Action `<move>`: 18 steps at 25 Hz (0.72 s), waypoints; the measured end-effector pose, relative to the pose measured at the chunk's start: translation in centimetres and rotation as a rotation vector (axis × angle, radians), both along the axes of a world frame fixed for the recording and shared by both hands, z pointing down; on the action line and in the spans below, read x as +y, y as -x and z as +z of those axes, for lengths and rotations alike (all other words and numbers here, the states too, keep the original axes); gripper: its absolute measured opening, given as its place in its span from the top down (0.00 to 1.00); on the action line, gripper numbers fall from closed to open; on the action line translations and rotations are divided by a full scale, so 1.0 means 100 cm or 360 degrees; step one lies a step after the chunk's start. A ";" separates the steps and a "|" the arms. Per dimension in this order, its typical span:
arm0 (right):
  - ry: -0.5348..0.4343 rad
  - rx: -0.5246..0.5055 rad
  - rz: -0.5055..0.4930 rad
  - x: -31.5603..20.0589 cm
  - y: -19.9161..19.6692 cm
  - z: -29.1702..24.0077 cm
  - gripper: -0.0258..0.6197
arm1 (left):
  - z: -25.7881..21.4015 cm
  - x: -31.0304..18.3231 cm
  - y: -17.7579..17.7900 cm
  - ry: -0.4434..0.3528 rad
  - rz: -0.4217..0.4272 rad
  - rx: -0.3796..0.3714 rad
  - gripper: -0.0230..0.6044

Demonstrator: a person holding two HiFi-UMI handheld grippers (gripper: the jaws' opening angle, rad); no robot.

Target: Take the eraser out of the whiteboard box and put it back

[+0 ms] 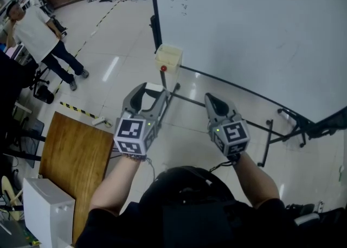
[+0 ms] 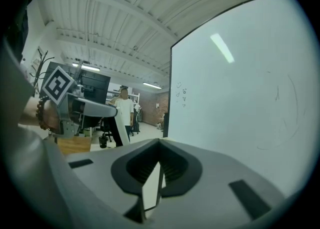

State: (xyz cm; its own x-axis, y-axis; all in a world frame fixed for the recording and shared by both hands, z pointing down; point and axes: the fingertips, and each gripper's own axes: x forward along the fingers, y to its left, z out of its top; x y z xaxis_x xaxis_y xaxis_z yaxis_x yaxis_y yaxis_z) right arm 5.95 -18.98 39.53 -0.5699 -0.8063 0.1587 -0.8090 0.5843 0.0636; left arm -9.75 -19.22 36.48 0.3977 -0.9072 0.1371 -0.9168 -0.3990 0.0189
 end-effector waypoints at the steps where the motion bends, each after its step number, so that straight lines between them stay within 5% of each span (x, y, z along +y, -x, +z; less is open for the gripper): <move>1: -0.0004 -0.0004 -0.0009 0.000 -0.003 -0.002 0.93 | 0.000 -0.002 -0.002 0.0005 -0.0009 -0.0004 0.58; 18: 0.0035 -0.0006 -0.0084 -0.021 -0.027 0.009 0.93 | -0.013 -0.075 -0.011 -0.0036 -0.0177 -0.0054 0.58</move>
State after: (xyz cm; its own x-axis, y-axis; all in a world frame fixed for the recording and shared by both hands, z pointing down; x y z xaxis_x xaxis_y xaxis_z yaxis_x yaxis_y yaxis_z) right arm 8.70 -21.11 40.47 -0.6122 -0.7714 0.1738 -0.7772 0.6275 0.0469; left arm -8.63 -26.71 35.19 0.2898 -0.9485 0.1276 -0.9554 -0.2947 -0.0208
